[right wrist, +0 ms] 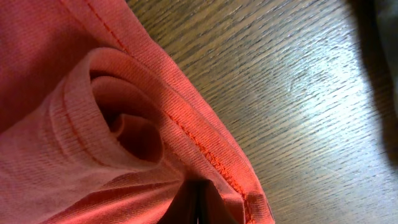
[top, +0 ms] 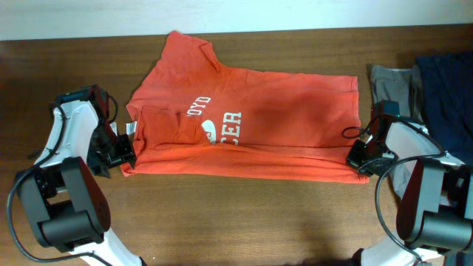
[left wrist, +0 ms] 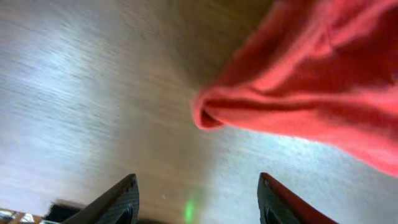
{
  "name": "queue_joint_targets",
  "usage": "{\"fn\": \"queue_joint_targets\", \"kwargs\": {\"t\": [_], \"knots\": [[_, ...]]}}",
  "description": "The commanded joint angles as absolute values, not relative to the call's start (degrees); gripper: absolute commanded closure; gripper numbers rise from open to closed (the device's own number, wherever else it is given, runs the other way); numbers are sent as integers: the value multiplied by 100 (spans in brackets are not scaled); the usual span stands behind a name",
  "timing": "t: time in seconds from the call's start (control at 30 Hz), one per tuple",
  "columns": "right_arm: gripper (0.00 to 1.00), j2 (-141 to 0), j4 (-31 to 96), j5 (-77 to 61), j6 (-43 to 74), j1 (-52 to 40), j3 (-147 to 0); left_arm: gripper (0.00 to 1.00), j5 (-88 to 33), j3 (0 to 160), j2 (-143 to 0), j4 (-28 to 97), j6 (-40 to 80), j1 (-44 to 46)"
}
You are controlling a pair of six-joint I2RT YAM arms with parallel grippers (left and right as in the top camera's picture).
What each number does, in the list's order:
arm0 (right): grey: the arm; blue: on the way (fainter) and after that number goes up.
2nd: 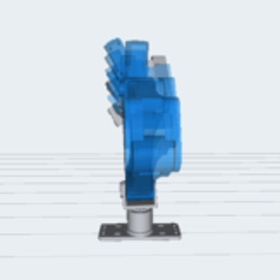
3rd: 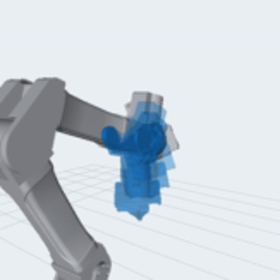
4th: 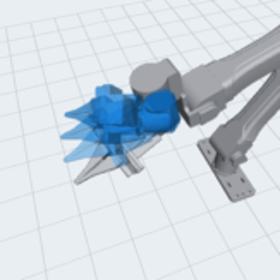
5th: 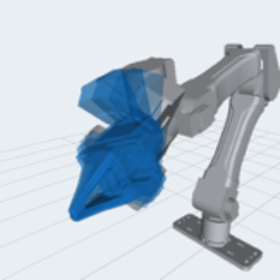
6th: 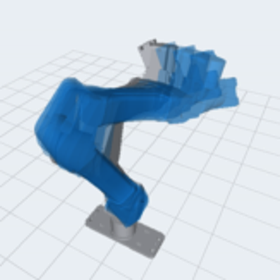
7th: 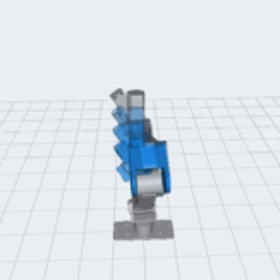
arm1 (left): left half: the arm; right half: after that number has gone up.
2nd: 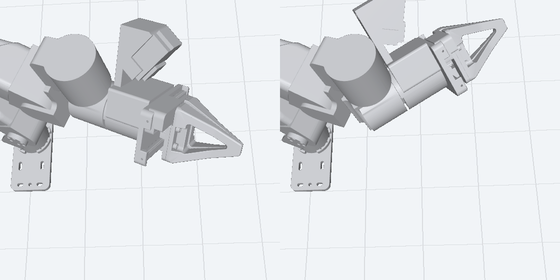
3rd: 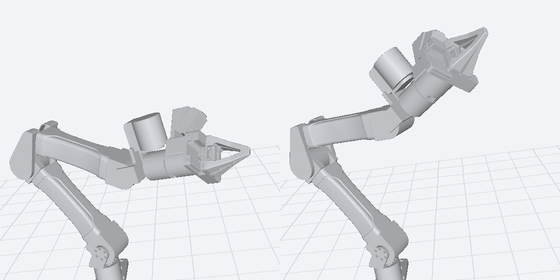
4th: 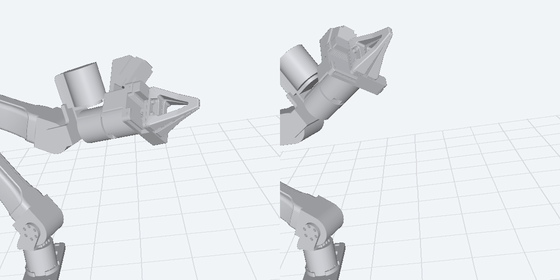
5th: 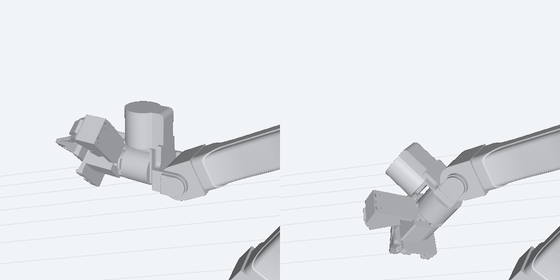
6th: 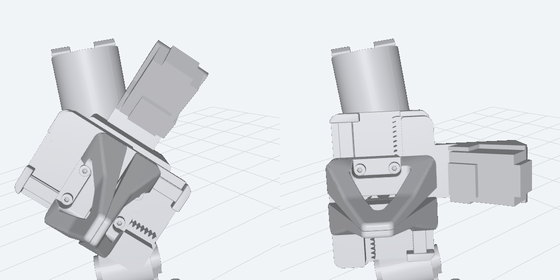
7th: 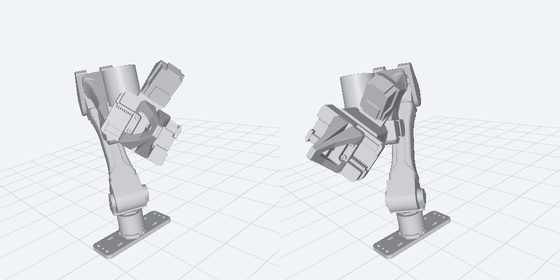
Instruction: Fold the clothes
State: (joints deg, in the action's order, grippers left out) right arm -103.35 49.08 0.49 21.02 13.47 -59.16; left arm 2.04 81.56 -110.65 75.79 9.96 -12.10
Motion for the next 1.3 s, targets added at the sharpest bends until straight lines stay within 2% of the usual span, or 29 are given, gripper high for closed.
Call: {"fn": "queue_joint_targets", "kwargs": {"t": [0.0, 0.13, 0.2, 0.27, 0.53, 0.6, 0.63, 0.8, 1.0, 1.1, 1.2, 1.27], "knots": [[95, -10547, 4954, 351, 2126, 1428, -5819, 39, -113, 7745, -10967, 7498, 1092, -1256], [95, -10547, 4954, 351, 2123, 1428, -5819, 39, -113, 7153, -10969, 6914, 1229, -1256], [95, -10547, 4952, 351, 2123, 1428, -5819, 43, -27, 6980, -10969, 6517, 1243, -1260], [95, -10545, 4952, 351, 2123, 1428, -5819, 47, -3, 6949, -10969, 6259, 1243, -1260], [95, -10547, 4952, 351, 2126, 1428, -5819, 50, 716, 6949, -10969, 5422, 1260, -1260], [95, -10547, 4952, 349, 2126, 1428, -5819, 53, 720, 6949, -10969, 5223, 1260, -1260], [95, -10547, 4950, 349, 2123, 1428, -5819, 58, 722, 6952, -10969, 5120, 1258, -1260], [95, -10547, 4969, 349, 2123, 1428, -5819, 100, 1175, 7028, -10965, 5011, 1194, -1260], [95, -10547, 4967, 349, 2126, 1428, -5819, 100, 2093, 7428, -10680, 5229, 1173, -1260], [95, -10547, 4954, 349, 2123, 1428, -5819, 100, 2005, 7585, -10433, 5299, 1168, -1260], [95, -10547, 4963, 351, 2123, 1428, -5819, 99, 1420, 7592, -10235, 5813, 1109, -1260], [95, -10547, 4974, 351, 2123, 1428, -5819, 85, 729, 7577, -10226, 6272, 1133, -1260]]}}
